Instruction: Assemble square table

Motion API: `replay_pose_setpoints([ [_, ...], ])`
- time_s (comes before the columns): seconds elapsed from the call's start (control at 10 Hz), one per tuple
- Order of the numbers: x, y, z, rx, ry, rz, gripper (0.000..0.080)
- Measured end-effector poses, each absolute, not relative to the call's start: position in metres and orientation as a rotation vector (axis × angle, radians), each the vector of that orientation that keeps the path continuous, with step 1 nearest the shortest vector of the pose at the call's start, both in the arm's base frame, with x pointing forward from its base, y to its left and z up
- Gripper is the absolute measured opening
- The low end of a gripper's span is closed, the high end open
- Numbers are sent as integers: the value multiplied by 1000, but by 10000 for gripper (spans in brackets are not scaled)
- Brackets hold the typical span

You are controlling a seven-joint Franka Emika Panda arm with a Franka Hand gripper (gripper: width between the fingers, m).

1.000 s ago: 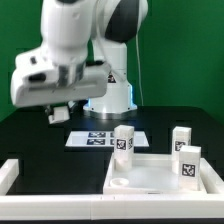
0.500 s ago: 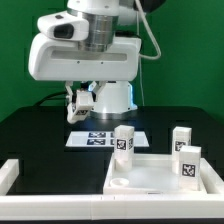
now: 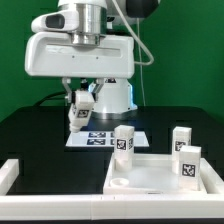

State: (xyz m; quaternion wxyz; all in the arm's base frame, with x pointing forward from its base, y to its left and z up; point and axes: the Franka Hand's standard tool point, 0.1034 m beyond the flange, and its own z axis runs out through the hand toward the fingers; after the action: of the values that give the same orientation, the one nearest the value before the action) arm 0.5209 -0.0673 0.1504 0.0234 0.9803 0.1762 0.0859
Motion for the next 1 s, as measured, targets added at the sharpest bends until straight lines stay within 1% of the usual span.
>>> replay_pose_setpoints([
  [0.1, 543, -54, 161, 3061, 457, 359, 290],
  [0.2, 565, -32, 171, 3077, 381, 424, 290],
  [0.3, 589, -20, 184, 3071, 363, 483, 290],
  [0.4, 598, -19, 191, 3058, 369, 512, 290],
  [0.5, 601, -31, 194, 2971, 395, 650, 290],
  [0.6, 595, -40, 192, 2918, 393, 708, 290],
  [0.7, 592, -38, 188, 2941, 377, 681, 290],
  [1.0, 592, -40, 185, 2936, 395, 672, 290],
])
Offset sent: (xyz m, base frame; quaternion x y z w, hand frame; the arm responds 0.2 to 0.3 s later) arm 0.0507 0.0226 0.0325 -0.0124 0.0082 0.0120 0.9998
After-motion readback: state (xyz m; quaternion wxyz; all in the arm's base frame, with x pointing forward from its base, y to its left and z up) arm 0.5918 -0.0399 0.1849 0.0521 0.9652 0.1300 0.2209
